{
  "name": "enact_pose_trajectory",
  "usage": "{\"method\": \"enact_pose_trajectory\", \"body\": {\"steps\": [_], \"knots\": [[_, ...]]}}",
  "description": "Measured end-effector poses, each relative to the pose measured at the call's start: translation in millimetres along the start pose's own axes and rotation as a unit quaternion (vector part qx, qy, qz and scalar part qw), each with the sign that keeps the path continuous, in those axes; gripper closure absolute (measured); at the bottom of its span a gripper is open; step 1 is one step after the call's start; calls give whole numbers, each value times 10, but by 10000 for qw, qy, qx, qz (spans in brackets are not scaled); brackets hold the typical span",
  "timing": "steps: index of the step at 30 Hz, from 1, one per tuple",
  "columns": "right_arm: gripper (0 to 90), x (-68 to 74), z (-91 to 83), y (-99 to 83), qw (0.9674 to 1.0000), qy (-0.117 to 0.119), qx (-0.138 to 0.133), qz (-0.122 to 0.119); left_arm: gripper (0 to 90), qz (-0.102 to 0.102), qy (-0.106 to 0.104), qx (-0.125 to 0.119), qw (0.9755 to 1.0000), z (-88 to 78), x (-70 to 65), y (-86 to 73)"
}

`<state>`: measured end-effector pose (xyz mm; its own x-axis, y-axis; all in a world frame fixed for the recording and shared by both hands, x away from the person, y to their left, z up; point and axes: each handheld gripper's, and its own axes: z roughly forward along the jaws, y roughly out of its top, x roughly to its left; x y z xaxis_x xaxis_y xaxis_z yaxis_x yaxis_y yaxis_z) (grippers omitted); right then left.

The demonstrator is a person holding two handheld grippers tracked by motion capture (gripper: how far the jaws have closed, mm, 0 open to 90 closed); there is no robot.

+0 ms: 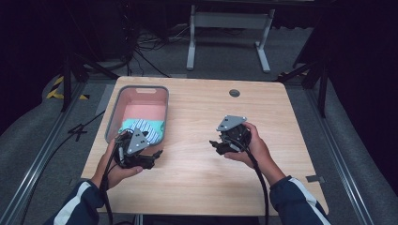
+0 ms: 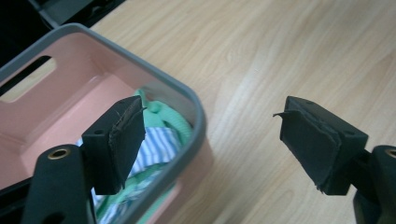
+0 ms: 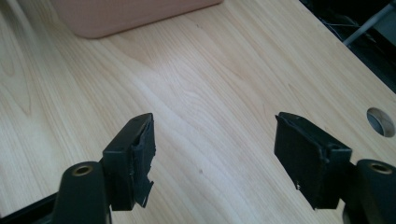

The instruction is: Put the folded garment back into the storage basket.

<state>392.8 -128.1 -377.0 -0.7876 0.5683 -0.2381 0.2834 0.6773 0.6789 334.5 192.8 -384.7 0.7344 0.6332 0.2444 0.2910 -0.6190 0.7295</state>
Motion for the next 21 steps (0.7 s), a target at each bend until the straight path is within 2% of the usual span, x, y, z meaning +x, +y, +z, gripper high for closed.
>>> {"method": "enact_pose_trajectory", "body": {"steps": [1, 6, 12, 17, 21], "knots": [[307, -3, -13, -34, 10000, -26, 0, -13, 204, 92, -25, 25, 10000, 20, -23, 3], [307, 10, -59, -169, 10000, -11, 19, 45, 190, 137, -163, 111, 9997, 123, -123, -9], [309, 7, -112, -379, 9999, -57, 63, 91, 201, 366, -272, 149, 9988, 212, -228, -39], [307, -22, -162, -553, 9998, -109, 34, 138, 199, 474, -422, 212, 9978, 305, -323, -107], [306, -45, -201, -743, 9996, -99, 49, 264, 189, 436, -512, 250, 9974, 364, -365, -163]]}}
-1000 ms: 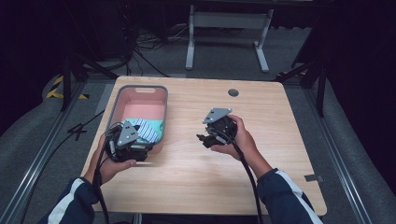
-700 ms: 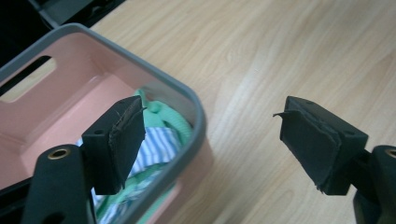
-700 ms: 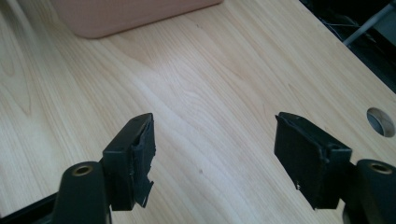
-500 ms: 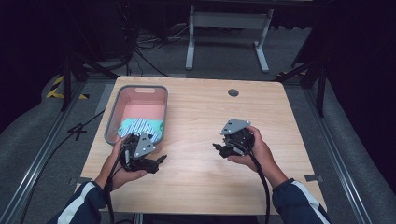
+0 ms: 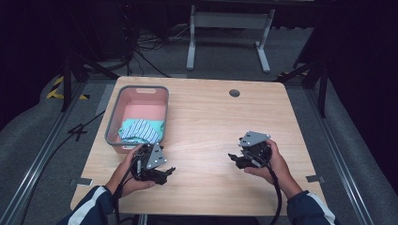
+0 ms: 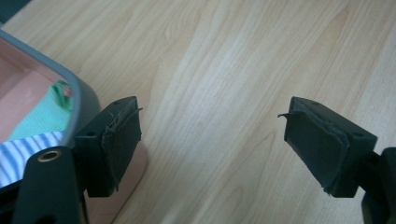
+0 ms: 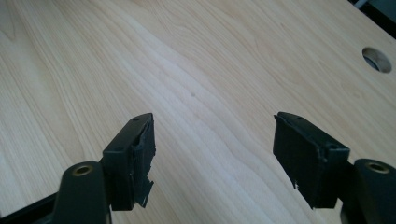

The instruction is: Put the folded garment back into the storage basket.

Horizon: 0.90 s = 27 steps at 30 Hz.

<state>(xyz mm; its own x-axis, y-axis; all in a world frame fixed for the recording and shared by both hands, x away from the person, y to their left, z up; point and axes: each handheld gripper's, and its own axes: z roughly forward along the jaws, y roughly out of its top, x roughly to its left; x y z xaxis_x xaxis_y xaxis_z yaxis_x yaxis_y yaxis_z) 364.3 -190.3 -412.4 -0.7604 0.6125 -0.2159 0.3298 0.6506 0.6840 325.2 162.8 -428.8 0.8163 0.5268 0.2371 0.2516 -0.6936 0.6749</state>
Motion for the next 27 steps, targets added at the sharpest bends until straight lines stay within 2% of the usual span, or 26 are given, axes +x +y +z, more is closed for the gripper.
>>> {"method": "enact_pose_trajectory", "body": {"steps": [4, 10, 14, 15, 16, 17, 20, 23, 26, 27], "knots": [[305, -38, -24, -177, 9999, -55, 57, 94, 189, 39, -83, 67, 9999, 46, -13, -41], [297, -92, -60, -418, 9997, -33, 90, 229, 187, -25, -218, 125, 9997, 121, -31, -125], [292, -125, -92, -602, 9994, -27, 112, 330, 182, -33, -365, 257, 9990, 165, -44, -207], [287, -136, -100, -691, 9992, -93, 140, 364, 181, -5, -357, 354, 9987, 185, -47, -240], [287, -136, -100, -691, 9992, -93, 140, 364, 179, -5, -357, 354, 9987, 185, -47, -240], [287, -146, -118, -780, 9990, -137, 140, 408, 177, -90, -388, 414, 9983, 204, -48, -283], [280, -155, -131, -874, 9986, -123, 163, 480, 177, -164, -430, 427, 9980, 212, -46, -320], [276, -179, -171, -1035, 9974, -141, 136, 693, 177, -242, -525, 324, 9978, 189, -45, -386], [272, -200, -208, -1163, 9961, -35, 45, 885, 177, -283, -586, 272, 9975, 170, -39, -438], [270, -207, -218, -1200, 9955, -12, 17, 951, 178, -352, -641, 268, 9970, 165, -35, -488]]}}
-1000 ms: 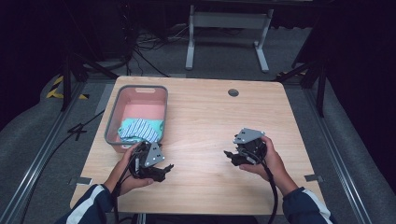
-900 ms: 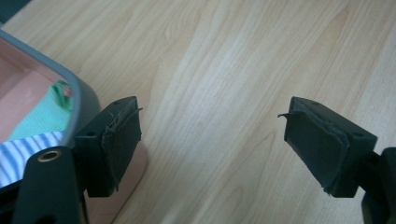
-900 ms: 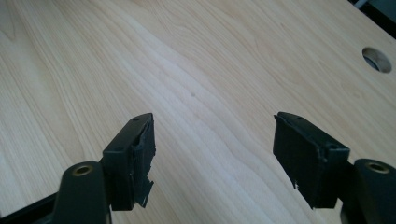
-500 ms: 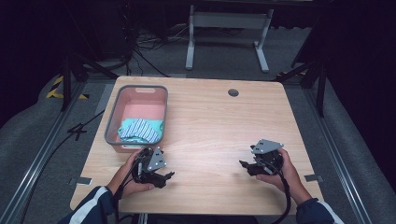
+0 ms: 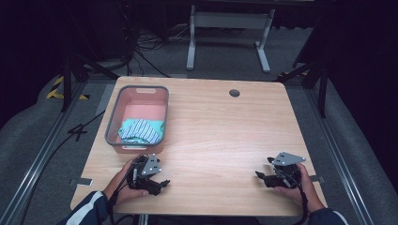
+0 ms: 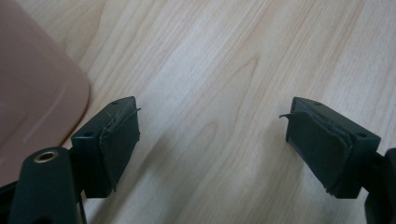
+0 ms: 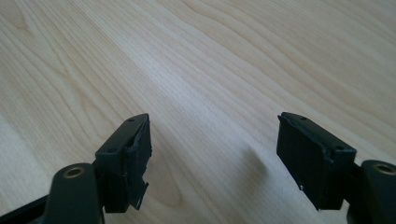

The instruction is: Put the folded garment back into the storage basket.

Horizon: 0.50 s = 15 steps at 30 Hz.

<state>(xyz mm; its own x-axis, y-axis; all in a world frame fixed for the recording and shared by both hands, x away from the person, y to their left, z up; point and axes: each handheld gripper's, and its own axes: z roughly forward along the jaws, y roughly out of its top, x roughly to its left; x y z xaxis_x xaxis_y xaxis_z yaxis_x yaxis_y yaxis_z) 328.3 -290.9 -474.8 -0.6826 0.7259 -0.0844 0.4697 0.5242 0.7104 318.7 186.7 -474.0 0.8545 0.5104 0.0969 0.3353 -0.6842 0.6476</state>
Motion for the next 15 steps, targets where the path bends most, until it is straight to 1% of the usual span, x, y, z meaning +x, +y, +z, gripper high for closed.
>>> {"method": "enact_pose_trajectory", "body": {"steps": [1, 2, 3, 4, 5, 6, 7, 9, 10, 15], "knots": [[266, -13, -8, -31, 10000, -27, -19, 40, 176, -53, -28, -31, 10000, -4, 2, -18], [266, -13, -8, -31, 10000, -27, -19, 40, 177, -53, -28, -31, 10000, -4, 2, -18], [264, -24, -17, -54, 9999, -42, -42, 83, 177, -149, -104, -50, 9998, -14, 17, -46], [263, -46, -34, -102, 9997, -42, -100, 219, 179, -206, -132, -67, 9997, -22, 21, -66], [255, -59, -39, -133, 9996, -41, -111, 275, 181, -254, -150, -93, 9995, -26, 23, -83], [244, -68, -41, -158, 9994, -33, -117, 319, 181, -319, -215, -123, 9992, -37, 26, -114], [238, -84, -55, -191, 9989, -15, -148, 435, 178, -358, -205, -156, 9990, -46, 27, -138], [213, -101, -72, -242, 9983, -23, -211, 550, 159, -439, -188, -224, 9986, -56, 36, -179], [204, -106, -78, -250, 9980, -28, -196, 592, 157, -614, -232, -266, 9975, -55, 50, -211], [200, -112, -83, -258, 9979, -23, -182, 618, 147, -612, -213, -262, 9976, -56, 54, -212]]}}
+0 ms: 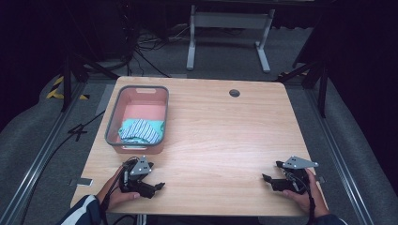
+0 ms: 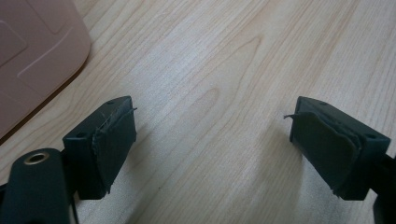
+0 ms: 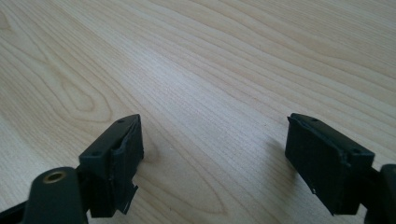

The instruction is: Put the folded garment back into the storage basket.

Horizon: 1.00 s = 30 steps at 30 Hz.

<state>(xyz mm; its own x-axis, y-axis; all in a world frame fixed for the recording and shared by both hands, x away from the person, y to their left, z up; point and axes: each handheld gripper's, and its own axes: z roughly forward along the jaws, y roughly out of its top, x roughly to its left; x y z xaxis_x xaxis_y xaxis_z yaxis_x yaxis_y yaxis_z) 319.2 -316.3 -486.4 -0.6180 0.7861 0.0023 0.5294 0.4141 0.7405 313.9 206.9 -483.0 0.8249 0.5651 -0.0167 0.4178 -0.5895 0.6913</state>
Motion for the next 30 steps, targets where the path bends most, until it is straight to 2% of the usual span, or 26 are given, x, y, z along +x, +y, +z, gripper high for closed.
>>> {"method": "enact_pose_trajectory", "body": {"steps": [30], "knots": [[198, 16, -1, -1, 9999, -76, 10, 94, 136, 12, 2, 43, 10000, 5, 1, 10]]}}
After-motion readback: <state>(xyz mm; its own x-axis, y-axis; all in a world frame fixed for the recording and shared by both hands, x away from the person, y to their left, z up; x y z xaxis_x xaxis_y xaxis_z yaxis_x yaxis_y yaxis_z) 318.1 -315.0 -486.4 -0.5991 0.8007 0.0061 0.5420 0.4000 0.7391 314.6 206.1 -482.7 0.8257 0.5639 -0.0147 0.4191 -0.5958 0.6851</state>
